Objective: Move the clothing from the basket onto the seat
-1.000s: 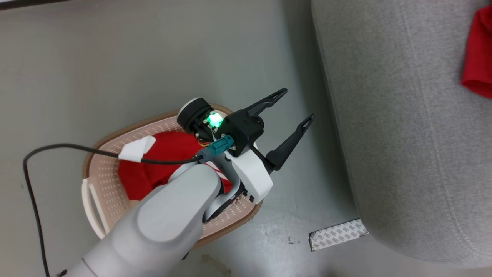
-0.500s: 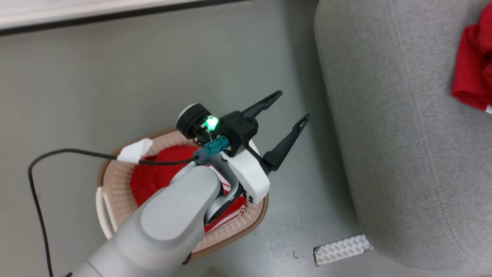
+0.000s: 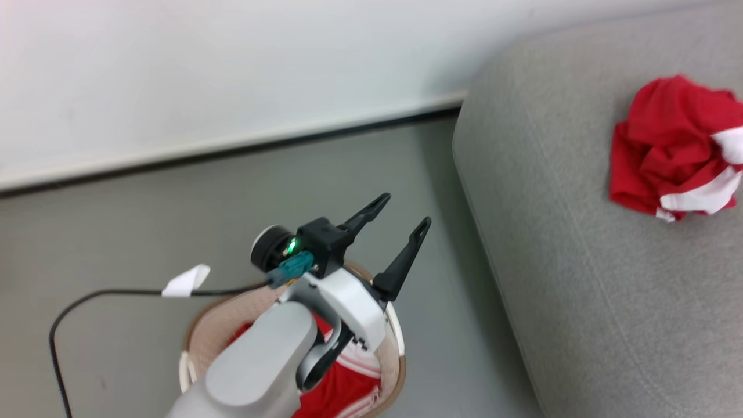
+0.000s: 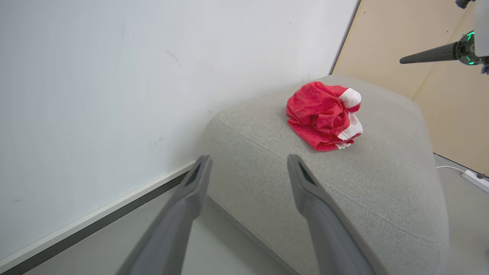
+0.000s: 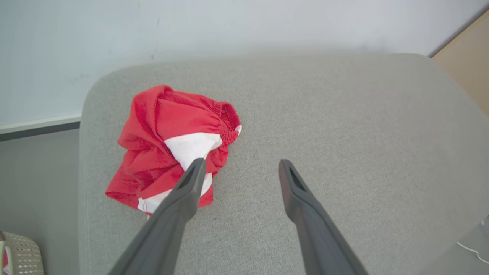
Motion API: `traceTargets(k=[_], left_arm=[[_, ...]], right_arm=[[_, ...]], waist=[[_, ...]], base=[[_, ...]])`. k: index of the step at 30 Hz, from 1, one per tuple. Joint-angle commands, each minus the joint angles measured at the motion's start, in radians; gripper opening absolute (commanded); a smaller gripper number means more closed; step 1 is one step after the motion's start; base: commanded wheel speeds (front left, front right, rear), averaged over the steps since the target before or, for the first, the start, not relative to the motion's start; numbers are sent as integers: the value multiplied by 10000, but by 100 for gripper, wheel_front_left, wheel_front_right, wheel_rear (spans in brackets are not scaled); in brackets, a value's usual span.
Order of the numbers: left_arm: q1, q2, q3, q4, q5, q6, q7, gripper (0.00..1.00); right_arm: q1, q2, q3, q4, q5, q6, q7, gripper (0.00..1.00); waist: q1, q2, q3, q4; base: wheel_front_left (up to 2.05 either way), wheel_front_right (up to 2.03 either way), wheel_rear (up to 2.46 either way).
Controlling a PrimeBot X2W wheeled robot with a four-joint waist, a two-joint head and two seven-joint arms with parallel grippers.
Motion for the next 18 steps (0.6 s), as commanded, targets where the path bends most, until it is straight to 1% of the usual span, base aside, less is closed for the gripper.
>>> traceTargets(k=[1, 6, 10, 14, 18], left_arm=[[225, 34, 49, -35, -23, 52, -23, 100], [882, 110, 596, -423, -165, 233, -23, 100], [1379, 332, 1098, -691, -155, 364, -22, 100], [1808, 579, 1527, -831, -226, 534, -24, 100], [2263, 847, 2080, -942, -338, 854, -24, 100]], right_arm=[[222, -108, -19, -141, 118, -24, -108, 100], [928, -308, -341, -1787, 382, -24, -1128, 100], [1811, -101, -462, -3188, 445, -24, -2007, 100], [2665, 322, -623, -4190, 223, -24, -2849, 100], [3471, 907, -724, -4927, -232, -24, -3562, 100]], waist=[[3, 0, -847, 113], [3, 0, -1720, 460], [3, 0, -2272, 804], [3, 0, -2663, 1159], [3, 0, -2847, 1514]], base=[[0, 0, 0], [0, 0, 0], [0, 0, 0], [0, 0, 0], [0, 0, 0]])
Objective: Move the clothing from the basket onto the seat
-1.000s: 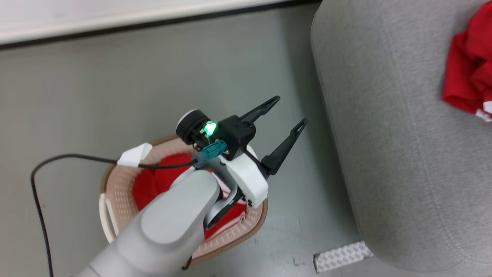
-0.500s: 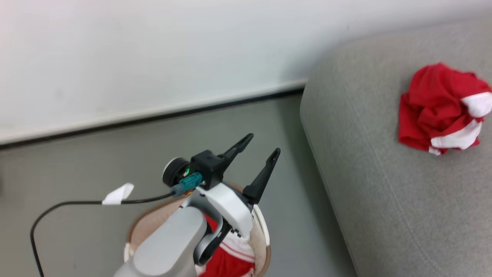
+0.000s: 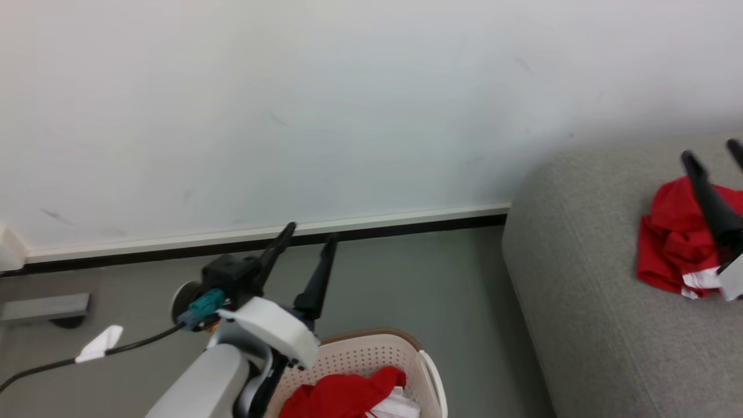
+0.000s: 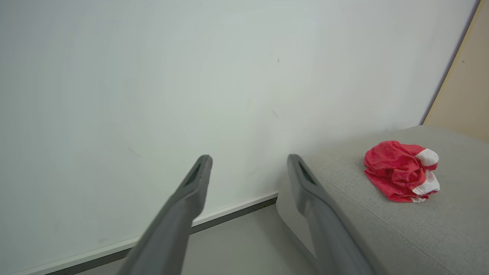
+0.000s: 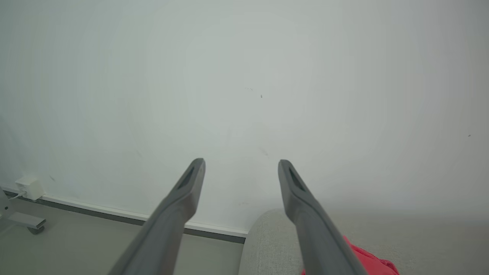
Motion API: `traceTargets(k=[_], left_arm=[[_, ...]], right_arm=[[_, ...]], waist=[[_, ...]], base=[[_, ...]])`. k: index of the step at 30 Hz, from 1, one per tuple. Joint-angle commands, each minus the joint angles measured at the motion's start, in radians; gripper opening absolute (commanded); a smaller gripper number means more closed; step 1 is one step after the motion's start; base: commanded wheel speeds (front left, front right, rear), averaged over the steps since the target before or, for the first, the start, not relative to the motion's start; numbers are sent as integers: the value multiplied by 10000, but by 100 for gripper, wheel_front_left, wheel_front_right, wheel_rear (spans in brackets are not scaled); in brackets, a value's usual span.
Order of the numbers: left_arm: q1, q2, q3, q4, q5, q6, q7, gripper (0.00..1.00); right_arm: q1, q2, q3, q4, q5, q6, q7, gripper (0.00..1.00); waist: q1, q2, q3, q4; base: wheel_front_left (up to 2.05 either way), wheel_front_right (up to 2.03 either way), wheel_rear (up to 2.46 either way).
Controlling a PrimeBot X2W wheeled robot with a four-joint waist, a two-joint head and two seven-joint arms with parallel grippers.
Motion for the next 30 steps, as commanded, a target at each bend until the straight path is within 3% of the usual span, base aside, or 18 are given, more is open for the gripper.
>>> traceTargets(k=[1, 11, 16, 23, 30], left_arm=[[224, 101, 117, -44, -108, 58, 1, 100], [1806, 776, 1560, -392, -181, 586, 0, 100], [2738, 940, 2199, -817, 255, 871, -1, 100], [4083, 552, 3392, -1755, 927, 1115, -1, 100], [5132, -175, 4689, -2529, 1872, 1051, -1, 100]], right_arm=[[321, 144, -16, -102, -109, -22, -154, 100], [2567, 1745, -658, -330, -1332, -22, -1963, 100], [3549, 2596, -858, -249, -1673, -22, -2319, 100], [4621, 3452, -1446, -81, -2871, -22, -2542, 100], [5535, 4692, -2842, -911, -4599, -22, -2543, 100]], waist=[[3, 0, -216, 286], [3, 0, -676, 1167], [3, 0, -740, 1397], [3, 0, -752, 1566], [3, 0, -584, 1559]], base=[[0, 0, 0], [0, 0, 0], [0, 0, 0], [0, 0, 0], [0, 0, 0]])
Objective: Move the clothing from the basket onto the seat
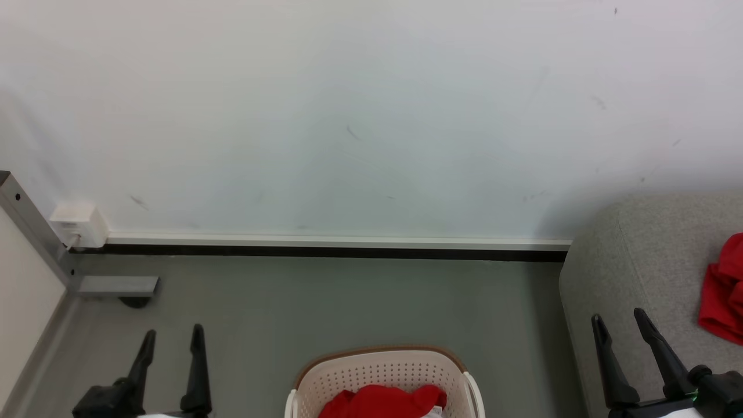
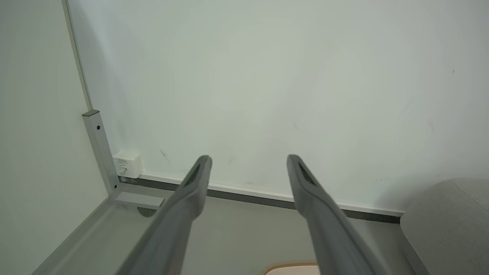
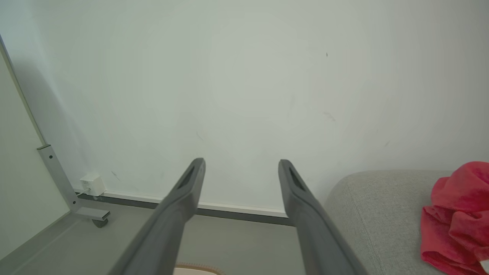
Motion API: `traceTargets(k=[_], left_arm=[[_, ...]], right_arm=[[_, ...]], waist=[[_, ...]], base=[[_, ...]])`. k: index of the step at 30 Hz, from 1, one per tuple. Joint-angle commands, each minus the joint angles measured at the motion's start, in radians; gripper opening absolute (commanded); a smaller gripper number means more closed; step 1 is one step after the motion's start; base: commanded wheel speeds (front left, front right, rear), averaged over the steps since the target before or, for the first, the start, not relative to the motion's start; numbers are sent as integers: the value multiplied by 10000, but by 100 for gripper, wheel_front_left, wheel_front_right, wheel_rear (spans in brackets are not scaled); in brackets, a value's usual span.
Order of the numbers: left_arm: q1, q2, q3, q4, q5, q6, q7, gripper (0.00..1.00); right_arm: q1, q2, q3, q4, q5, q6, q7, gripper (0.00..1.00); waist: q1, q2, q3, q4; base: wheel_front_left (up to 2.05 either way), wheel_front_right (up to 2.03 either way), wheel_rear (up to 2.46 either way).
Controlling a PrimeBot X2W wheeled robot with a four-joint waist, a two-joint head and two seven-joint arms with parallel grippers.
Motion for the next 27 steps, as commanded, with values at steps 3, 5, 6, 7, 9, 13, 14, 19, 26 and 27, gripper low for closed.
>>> traceTargets(k=[3, 5, 6, 7, 9, 13, 14, 19, 26, 27], left_arm=[[434, -459, 383, -197, 654, -253, -1, 100], [468, -650, 515, -221, 932, -383, -1, 100], [466, -725, 584, -228, 1000, -429, -1, 100], [462, -802, 640, -216, 1096, -495, -1, 100], [452, -942, 751, -185, 1275, -616, -1, 100], [441, -1136, 985, -57, 1522, -841, -1, 100], [436, -1190, 1030, -26, 1546, -875, -1, 100], [372, -1334, 1280, 86, 1723, -1101, -1, 100], [168, -1521, 1443, 148, 1969, -1385, -1, 100], [125, -1571, 1444, 176, 1916, -1422, -1, 100]], right_arm=[[293, 455, -488, -474, -736, -22, -38, 100], [313, 549, -584, -548, -944, -22, -39, 100], [314, 561, -642, -583, -1020, -22, -39, 100], [314, 561, -694, -595, -1057, -22, -40, 100], [312, 545, -784, -616, -1116, -22, -40, 100], [347, 560, -883, -596, -1109, -22, -40, 100], [352, 573, -897, -580, -1113, -22, -41, 100], [312, 592, -909, -559, -1059, -22, -41, 100], [177, 516, -915, -644, -989, -22, -41, 100], [121, 504, -908, -651, -986, -22, -41, 100]], waist=[[1, 0, 170, -29], [1, 0, 205, -1], [1, 0, 213, 12], [1, 0, 219, 21], [1, 0, 220, 28], [1, 0, 231, 5], [1, 0, 235, -4], [1, 0, 276, -73], [1, 0, 451, -242], [1, 0, 508, -278]], base=[[0, 0, 0], [0, 0, 0], [0, 0, 0], [0, 0, 0], [0, 0, 0], [0, 0, 0], [0, 0, 0], [0, 0, 0], [0, 0, 0], [0, 0, 0]])
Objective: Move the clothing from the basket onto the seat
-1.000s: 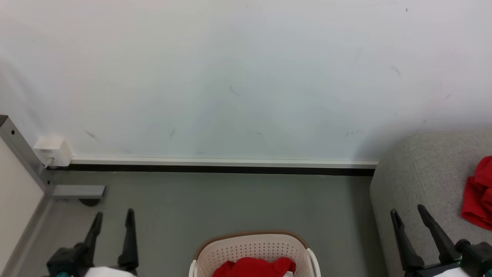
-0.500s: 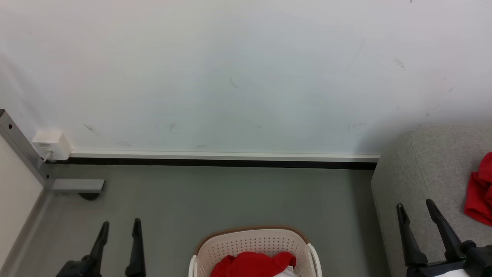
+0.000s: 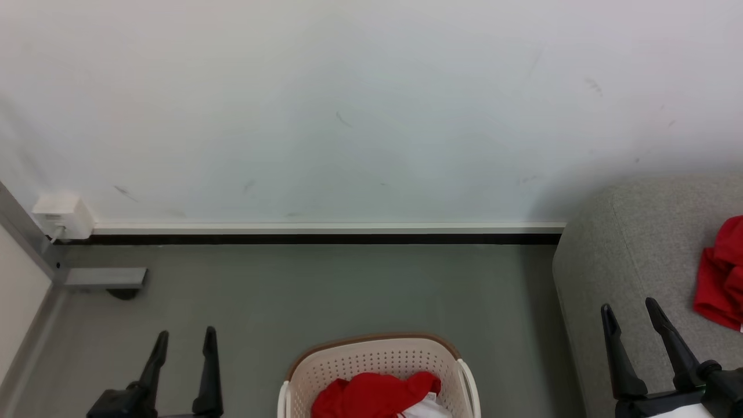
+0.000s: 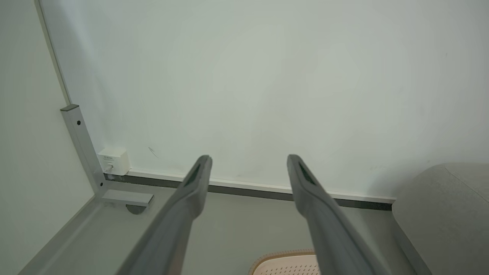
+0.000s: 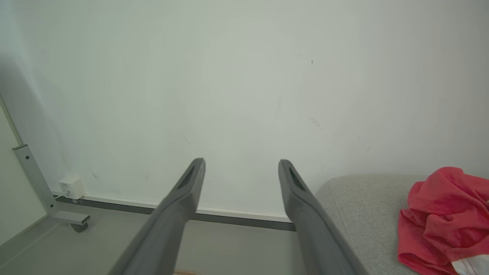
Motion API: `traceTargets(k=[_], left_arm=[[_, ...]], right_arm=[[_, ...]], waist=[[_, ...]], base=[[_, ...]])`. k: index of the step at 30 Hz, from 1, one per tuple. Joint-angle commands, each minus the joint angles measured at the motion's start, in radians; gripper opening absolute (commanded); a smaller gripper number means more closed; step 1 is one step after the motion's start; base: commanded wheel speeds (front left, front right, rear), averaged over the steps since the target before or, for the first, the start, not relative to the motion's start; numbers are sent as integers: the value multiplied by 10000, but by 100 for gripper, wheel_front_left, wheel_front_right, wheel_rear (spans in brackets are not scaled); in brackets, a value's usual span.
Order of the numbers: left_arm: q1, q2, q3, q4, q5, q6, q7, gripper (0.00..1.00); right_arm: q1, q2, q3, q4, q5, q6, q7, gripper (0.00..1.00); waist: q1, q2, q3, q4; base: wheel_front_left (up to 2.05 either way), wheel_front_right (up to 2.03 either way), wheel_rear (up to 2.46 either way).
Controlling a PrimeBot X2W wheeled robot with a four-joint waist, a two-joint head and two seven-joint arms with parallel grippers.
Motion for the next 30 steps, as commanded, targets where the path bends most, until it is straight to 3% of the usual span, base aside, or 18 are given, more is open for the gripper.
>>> traceTargets(k=[1, 15, 30], left_arm=[[-109, -42, 25, 30, 72, -30, -1, 100], [-2559, -350, -846, 1398, 174, -559, -1, 100], [-6342, -253, -1781, 6452, 323, -1186, 415, 100]], right_arm=[[-52, -83, -11, -58, 120, -22, -32, 100], [-1528, -407, -317, -548, 195, -22, -31, 100], [-3343, -37, -789, -1722, 372, -22, -33, 100]], waist=[[-1, 0, 70, -51], [-1, 0, 2478, -714], [-1, 0, 5479, -1737]], base=[[0, 0, 0], [0, 0, 0], [0, 0, 0]])
